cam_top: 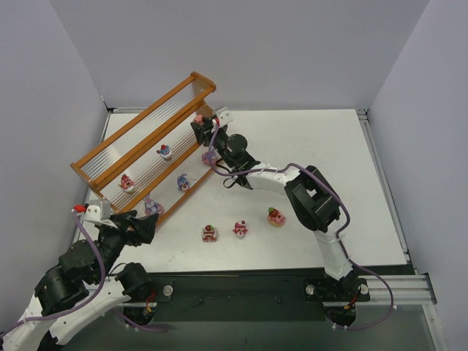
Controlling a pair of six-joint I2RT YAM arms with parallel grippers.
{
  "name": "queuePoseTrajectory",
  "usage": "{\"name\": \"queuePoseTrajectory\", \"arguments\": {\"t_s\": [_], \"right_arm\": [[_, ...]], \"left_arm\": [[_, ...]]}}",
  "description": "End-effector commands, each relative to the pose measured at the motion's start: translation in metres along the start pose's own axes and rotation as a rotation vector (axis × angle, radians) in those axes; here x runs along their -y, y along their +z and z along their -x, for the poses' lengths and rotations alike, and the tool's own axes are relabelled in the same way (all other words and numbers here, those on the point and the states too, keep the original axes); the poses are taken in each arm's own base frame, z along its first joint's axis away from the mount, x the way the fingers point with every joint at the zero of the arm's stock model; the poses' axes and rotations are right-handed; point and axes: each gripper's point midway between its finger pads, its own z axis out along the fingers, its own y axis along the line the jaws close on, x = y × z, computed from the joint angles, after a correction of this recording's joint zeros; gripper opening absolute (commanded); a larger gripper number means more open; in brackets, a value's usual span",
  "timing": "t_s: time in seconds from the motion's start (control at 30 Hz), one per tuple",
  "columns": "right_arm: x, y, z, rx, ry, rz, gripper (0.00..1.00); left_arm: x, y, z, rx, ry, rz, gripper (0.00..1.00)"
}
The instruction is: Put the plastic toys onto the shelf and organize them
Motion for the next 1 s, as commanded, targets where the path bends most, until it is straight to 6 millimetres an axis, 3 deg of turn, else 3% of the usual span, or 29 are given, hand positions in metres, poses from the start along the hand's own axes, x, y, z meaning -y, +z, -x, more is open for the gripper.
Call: {"name": "queuePoseTrajectory", "arguments": {"t_s": [0.0, 0.33, 0.97], "right_arm": [[-0.008, 0.013, 0.038, 0.121, 0.006, 0.041, 0.00], [-0.008, 0.020, 0.017, 0.086, -0.007, 0.045, 0.00], [0.006, 0.023, 0.002, 0.069, -0.074, 0.009, 0.05]], "left_arm": [[0.001, -0.001, 0.001, 0.002, 0.006, -0.008, 0.86], [0.005, -0.002, -0.001, -0.006, 0.008, -0.033, 0.86], [0.007, -0.001, -0.003, -0.017, 0.018, -0.041, 0.86]]}}
